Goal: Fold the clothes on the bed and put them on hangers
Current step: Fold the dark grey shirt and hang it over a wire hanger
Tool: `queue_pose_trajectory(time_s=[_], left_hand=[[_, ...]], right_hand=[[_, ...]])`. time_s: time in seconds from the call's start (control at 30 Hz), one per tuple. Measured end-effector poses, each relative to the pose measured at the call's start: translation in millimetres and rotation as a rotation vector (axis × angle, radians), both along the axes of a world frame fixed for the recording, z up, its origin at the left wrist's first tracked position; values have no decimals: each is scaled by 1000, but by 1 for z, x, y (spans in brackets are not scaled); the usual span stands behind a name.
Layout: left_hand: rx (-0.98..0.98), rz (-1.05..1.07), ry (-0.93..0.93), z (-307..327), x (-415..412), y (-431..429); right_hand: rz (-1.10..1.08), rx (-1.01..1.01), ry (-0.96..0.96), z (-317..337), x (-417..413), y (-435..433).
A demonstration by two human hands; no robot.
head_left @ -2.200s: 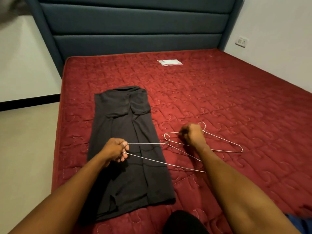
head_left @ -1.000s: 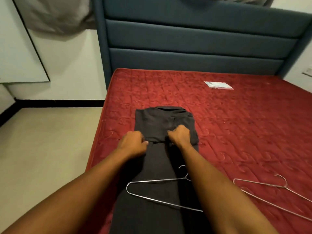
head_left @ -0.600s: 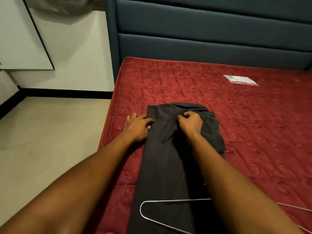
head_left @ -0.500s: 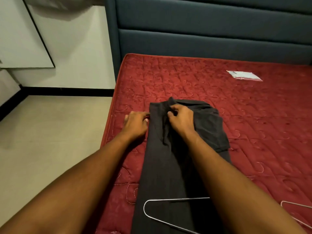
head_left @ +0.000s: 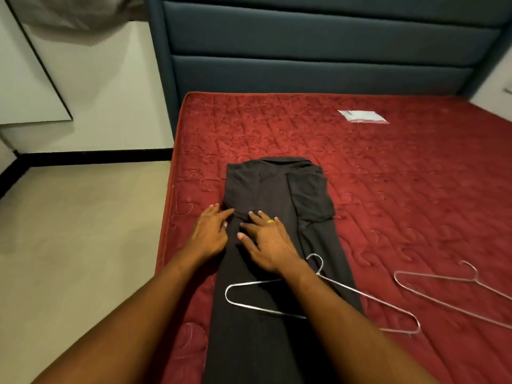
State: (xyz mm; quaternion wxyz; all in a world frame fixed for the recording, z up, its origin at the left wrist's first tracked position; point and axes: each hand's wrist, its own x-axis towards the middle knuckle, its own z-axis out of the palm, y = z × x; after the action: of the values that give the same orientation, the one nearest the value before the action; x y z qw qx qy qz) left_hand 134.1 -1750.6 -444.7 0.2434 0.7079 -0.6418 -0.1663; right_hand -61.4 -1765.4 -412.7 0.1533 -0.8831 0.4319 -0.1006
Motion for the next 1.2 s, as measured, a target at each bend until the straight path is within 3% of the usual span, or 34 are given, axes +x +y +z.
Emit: queue_pose_trajectory(time_s=[0.07,0.2,0.33,0.47,0.6,0.73,0.8,0.9,1.03,1.2], left_hand=[[-120,49,53,11,-17,42],[-261,67,-177,29,-50,103],[-132,-43,-413,35,-77,131],[-42,-15,-497,37,-85,148],[-18,-2,-426,46,-88,170],[-158,35,-96,58,-77,203],[-124,66,105,76,-69,223],[86,-41,255,102,-51,256],[281,-188,61,106,-47,307],[262,-224,-330,83,-52,344]], right_hand=[[-44,-144,-90,5,-32,19],[-316,-307,-15,12,-107,47],[-475,-189,140,8,-169,74],[-478,-112,223,2,-199,94],[-448,-101,217,19,-212,103],[-326,-45,-82,45,-227,123],[-245,120,-197,59,-234,138],[-85,456,-183,75,-244,164],[67,552,62,68,-242,210],[3,478,165,55,-230,241]])
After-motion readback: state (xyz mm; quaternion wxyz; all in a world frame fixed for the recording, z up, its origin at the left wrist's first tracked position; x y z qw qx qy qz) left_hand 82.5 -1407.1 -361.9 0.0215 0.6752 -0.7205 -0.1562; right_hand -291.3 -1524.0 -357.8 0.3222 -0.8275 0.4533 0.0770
